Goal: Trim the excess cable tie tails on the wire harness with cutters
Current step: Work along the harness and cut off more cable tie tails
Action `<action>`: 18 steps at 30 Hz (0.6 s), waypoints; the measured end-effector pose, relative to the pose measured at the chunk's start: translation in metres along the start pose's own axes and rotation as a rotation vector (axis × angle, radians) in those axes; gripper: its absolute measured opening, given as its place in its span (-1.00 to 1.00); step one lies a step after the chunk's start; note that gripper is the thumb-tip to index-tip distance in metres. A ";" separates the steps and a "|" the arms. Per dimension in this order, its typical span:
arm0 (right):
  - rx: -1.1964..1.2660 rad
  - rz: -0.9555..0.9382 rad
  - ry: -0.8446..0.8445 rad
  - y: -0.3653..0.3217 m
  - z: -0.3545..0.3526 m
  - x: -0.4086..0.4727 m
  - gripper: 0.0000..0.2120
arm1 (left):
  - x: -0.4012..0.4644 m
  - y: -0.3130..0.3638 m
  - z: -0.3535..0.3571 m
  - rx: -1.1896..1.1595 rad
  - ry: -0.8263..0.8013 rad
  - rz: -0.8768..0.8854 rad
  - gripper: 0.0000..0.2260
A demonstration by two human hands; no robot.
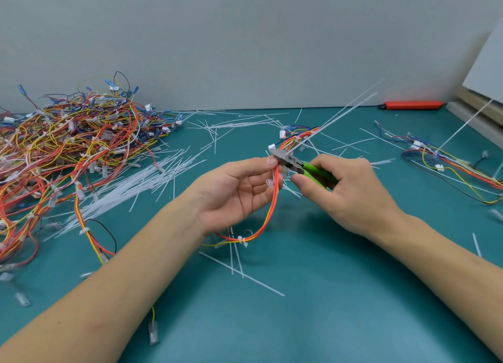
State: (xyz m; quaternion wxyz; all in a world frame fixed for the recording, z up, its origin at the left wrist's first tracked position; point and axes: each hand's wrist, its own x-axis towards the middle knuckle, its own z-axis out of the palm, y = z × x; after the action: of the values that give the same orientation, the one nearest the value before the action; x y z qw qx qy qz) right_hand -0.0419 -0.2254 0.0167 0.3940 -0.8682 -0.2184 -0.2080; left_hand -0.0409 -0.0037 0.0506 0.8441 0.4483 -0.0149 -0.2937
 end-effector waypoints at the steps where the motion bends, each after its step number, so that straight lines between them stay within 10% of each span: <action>1: 0.007 -0.004 -0.005 0.000 0.000 0.000 -0.59 | -0.001 0.001 0.000 -0.004 0.000 -0.018 -0.90; 18: -0.054 0.023 -0.134 -0.001 0.001 0.000 -0.81 | 0.000 -0.003 0.002 0.131 0.093 0.030 -0.91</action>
State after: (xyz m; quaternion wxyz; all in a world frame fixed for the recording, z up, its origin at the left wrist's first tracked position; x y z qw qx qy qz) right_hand -0.0425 -0.2241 0.0168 0.3574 -0.8930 -0.2285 -0.1508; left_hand -0.0429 -0.0067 0.0499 0.8171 0.5154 -0.0016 -0.2583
